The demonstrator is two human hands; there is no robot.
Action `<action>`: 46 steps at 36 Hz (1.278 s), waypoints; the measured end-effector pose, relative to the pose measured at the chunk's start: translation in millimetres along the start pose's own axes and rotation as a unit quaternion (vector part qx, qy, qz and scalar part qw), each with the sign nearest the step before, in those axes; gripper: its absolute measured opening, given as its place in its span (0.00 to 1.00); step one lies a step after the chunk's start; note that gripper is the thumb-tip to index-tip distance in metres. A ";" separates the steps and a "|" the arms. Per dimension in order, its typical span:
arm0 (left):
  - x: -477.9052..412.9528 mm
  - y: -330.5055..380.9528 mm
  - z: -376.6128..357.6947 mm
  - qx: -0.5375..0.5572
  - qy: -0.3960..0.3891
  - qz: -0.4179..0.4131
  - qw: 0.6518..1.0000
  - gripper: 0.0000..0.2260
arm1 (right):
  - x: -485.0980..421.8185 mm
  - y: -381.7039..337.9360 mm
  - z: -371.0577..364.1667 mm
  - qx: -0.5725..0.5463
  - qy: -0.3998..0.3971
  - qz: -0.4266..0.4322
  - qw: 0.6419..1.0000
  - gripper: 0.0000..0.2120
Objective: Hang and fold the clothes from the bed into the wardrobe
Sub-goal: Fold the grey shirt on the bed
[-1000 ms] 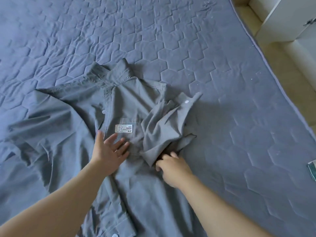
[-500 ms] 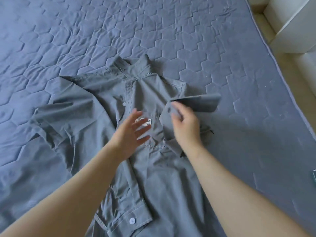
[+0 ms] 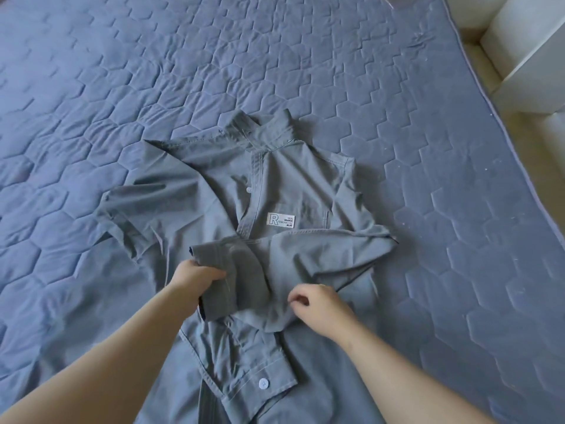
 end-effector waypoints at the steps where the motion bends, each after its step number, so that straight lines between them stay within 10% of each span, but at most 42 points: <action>1: 1.2 5.9 0.8 -0.001 0.013 -0.020 1.000 0.09 | 0.2 3.4 0.9 -0.024 0.016 -0.035 0.999 0.08; 9: 9.9 72.3 49.0 0.148 0.061 -0.131 0.978 0.06 | 2.8 -2.2 9.8 -0.107 0.087 -0.117 0.984 0.08; 21: 13.7 44.7 165.1 0.242 0.242 -0.018 0.939 0.13 | 14.1 -57.6 3.2 -0.150 0.035 -0.142 0.978 0.13; 28: 26.4 40.5 174.1 -0.034 0.195 -0.290 0.936 0.04 | 22.0 -62.8 -5.9 -0.164 0.036 -0.172 0.971 0.14; 33: 51.9 70.2 173.1 -0.102 0.201 -0.499 0.837 0.17 | 28.6 -57.6 -9.8 -0.158 0.026 -0.200 0.967 0.13; 38: 71.2 78.7 191.9 -0.009 0.283 -0.612 0.738 0.09 | 27.9 -58.2 -3.0 -0.136 0.028 -0.192 0.972 0.11; 42: 39.3 37.0 192.9 -0.064 0.265 -0.476 0.836 0.38 | 26.0 -62.0 -2.4 -0.155 0.033 -0.202 0.966 0.13; 46: -6.0 -10.1 182.7 -0.128 0.122 -0.289 0.941 0.24 | 27.5 -66.4 -10.2 -0.182 0.025 -0.215 0.959 0.12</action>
Point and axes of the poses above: each hand's wrist, its own x-axis away from the middle knuckle, its own z-axis out of the back of the hand, y = z × x, the point moved 3 cm from there along -x, towards the middle knuckle, and after that the axes turned 11 degrees about y, right-handed, at the moved point
